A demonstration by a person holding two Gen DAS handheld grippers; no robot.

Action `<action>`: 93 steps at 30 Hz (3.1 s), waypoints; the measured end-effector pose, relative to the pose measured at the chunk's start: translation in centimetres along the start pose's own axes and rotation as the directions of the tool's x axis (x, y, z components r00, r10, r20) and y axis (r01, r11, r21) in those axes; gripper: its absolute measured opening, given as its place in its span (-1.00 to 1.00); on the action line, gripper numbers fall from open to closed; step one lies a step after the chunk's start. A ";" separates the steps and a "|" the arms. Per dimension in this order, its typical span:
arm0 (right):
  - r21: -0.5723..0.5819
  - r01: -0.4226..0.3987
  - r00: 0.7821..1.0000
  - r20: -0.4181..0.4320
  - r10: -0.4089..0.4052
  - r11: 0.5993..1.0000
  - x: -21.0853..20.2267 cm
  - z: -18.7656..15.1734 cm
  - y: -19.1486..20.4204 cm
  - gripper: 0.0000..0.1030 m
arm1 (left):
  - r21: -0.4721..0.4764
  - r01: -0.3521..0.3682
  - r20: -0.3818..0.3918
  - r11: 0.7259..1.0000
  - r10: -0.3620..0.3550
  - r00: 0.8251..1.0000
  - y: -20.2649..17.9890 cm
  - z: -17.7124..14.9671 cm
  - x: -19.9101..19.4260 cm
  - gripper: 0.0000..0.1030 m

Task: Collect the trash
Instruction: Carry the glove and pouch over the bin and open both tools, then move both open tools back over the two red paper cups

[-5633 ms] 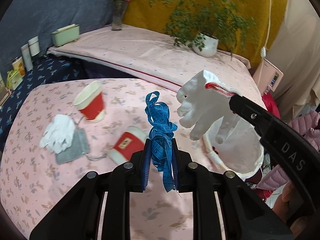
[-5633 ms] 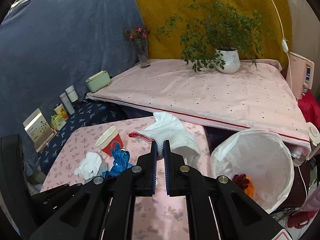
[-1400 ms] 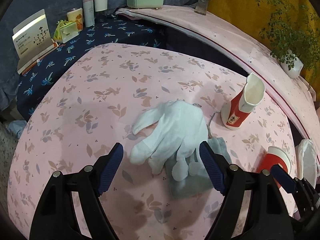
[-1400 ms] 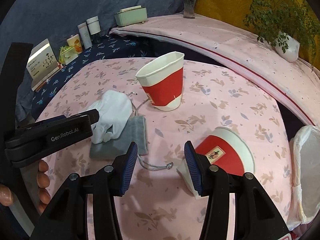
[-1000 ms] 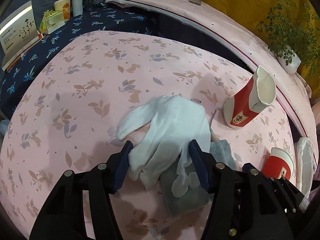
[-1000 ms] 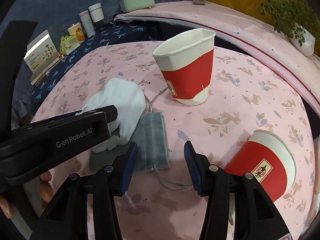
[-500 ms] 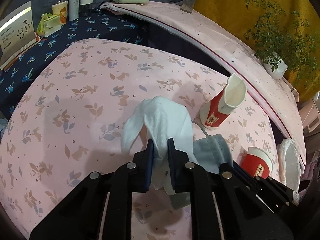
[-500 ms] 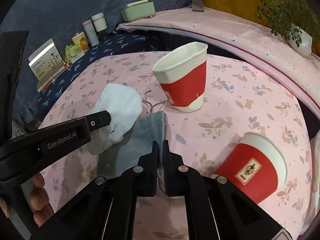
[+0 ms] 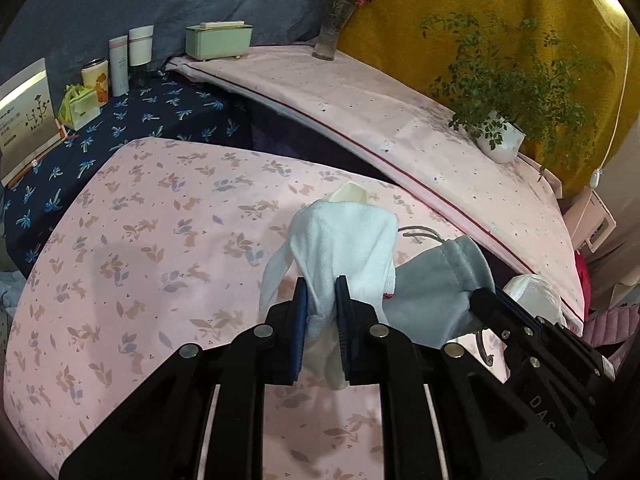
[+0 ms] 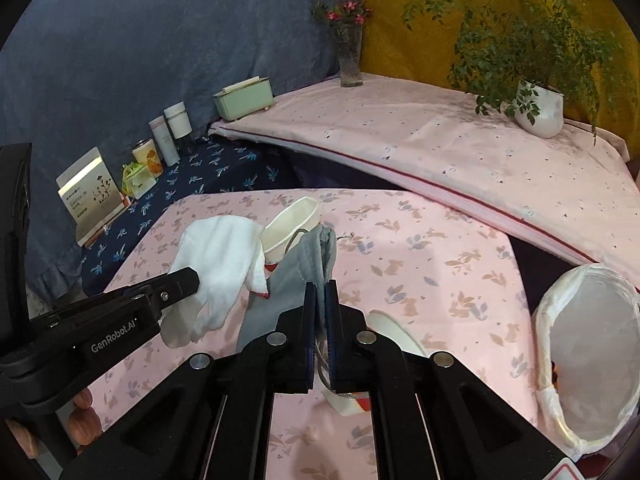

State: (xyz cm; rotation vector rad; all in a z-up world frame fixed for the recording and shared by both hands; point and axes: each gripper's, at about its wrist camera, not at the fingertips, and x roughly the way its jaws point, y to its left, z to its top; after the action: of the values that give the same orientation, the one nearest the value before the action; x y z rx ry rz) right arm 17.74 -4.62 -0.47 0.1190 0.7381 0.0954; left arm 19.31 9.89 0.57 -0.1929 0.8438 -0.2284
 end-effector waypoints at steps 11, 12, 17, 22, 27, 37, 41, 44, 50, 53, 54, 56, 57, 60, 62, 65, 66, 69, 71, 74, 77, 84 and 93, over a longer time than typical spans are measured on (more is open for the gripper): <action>0.115 0.083 0.994 0.062 -0.090 0.990 -5.4 -0.1 -8.6 -0.91 | 0.122 0.070 -0.002 0.990 -0.070 0.998 -9.3 -1.3 -0.8 -0.74; 0.123 0.090 0.993 0.064 -0.099 0.988 -5.8 -0.2 -9.3 -0.91 | 0.133 0.078 -0.006 0.988 -0.077 0.997 -10.2 -1.5 -0.7 -0.74; 0.157 0.121 0.989 0.069 -0.134 0.980 -7.2 -1.0 -12.3 -0.91 | 0.185 0.113 -0.030 0.976 -0.109 0.994 -14.4 -2.5 -0.2 -0.74; 0.196 0.153 0.984 0.063 -0.168 0.968 -8.2 -1.9 -15.6 -0.91 | 0.232 0.146 -0.062 0.962 -0.135 0.989 -18.0 -3.5 0.7 -0.74; 0.236 0.186 0.977 0.053 -0.204 0.954 -8.9 -2.9 -18.6 -0.91 | 0.270 0.182 -0.098 0.945 -0.161 0.982 -21.4 -4.6 1.7 -0.74; 0.317 0.242 0.964 0.029 -0.264 0.917 -9.8 -4.6 -24.2 -0.91 | 0.339 0.238 -0.157 0.910 -0.194 0.968 -26.9 -6.3 3.7 -0.74; 0.338 0.259 0.960 0.017 -0.281 0.905 -9.9 -5.3 -26.0 -0.91 | 0.364 0.249 -0.178 0.897 -0.196 0.964 -28.6 -7.0 4.5 -0.74; 0.350 0.270 0.957 0.005 -0.290 0.897 -9.9 -5.7 -27.1 -0.91 | 0.377 0.258 -0.194 0.889 -0.197 0.961 -29.7 -7.5 5.1 -0.74; 0.368 0.284 0.954 -0.012 -0.301 0.886 -9.6 -6.5 -28.4 -0.91 | 0.388 0.266 -0.212 0.882 -0.195 0.958 -31.3 -8.1 6.2 -0.69; 0.375 0.286 0.953 -0.017 -0.302 0.881 -9.4 -6.6 -28.7 -0.91 | 0.387 0.255 -0.204 0.886 -0.187 0.961 -31.4 -8.2 6.4 -0.49; 0.378 0.287 0.953 -0.018 -0.302 0.880 -9.4 -6.7 -28.8 -0.91 | 0.386 0.249 -0.199 0.888 -0.183 0.963 -31.3 -8.2 6.5 -0.39; 0.379 0.287 0.953 -0.020 -0.302 0.880 -9.2 -6.7 -28.9 -0.91 | 0.379 0.239 -0.192 0.894 -0.176 0.965 -31.1 -8.1 6.5 -0.30; 0.378 0.287 0.953 -0.022 -0.301 0.880 -9.1 -6.7 -28.9 -0.91 | 0.375 0.234 -0.189 0.897 -0.173 0.967 -30.9 -8.1 6.5 -0.25; 0.374 0.285 0.954 -0.025 -0.297 0.883 -8.9 -6.7 -28.9 -0.91 | 0.364 0.224 -0.181 0.904 -0.167 0.969 -30.2 -7.9 6.5 -0.20; 0.370 0.284 0.955 -0.026 -0.296 0.884 -8.7 -6.7 -28.8 -0.91 | 0.357 0.218 -0.178 0.909 -0.162 0.970 -29.8 -7.7 6.5 -0.19; 0.365 0.284 0.955 -0.027 -0.294 0.887 -8.4 -6.6 -28.4 -0.91 | 0.352 0.210 -0.170 0.912 -0.158 0.973 -29.1 -7.5 6.4 -0.19; 0.362 0.283 0.956 -0.027 -0.293 0.888 -8.3 -6.5 -28.3 -0.91 | 0.351 0.204 -0.165 0.914 -0.154 0.974 -28.9 -7.5 6.3 -0.18; 0.353 0.283 0.956 -0.029 -0.292 0.892 -8.0 -6.3 -27.9 -0.89 | 0.349 0.186 -0.149 0.919 -0.142 0.979 -28.3 -7.4 6.2 -0.03; 0.348 0.282 0.957 -0.031 -0.290 0.894 -7.8 -6.2 -27.8 -0.87 | 0.348 0.179 -0.141 0.920 -0.137 0.980 -27.8 -7.4 6.0 -0.02; 0.348 0.281 0.957 -0.029 -0.290 0.894 -7.6 -6.1 -27.5 -0.87 | 0.336 0.170 -0.137 0.926 -0.131 0.982 -27.1 -7.3 6.0 0.03; 0.342 0.289 0.954 -0.027 -0.298 0.894 -7.5 -6.0 -27.1 -0.81 | 0.327 0.154 -0.128 0.932 -0.118 0.985 -26.2 -7.2 6.0 0.15; 0.338 0.283 0.955 -0.013 -0.296 0.898 -7.6 -5.7 -26.0 -0.35 | 0.307 0.103 -0.098 0.946 -0.077 0.992 -23.8 -6.9 5.9 0.37; 0.277 0.251 0.967 -0.032 -0.252 0.927 -6.1 -5.7 -22.3 -0.24 | 0.275 0.045 -0.081 0.960 -0.024 0.996 -20.0 -6.8 5.8 0.45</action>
State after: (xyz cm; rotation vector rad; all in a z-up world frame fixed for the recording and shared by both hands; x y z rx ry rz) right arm 10.42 -27.06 -3.78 0.2926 0.7536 -0.2563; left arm 15.44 -11.43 -2.78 0.0644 0.8755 -0.3858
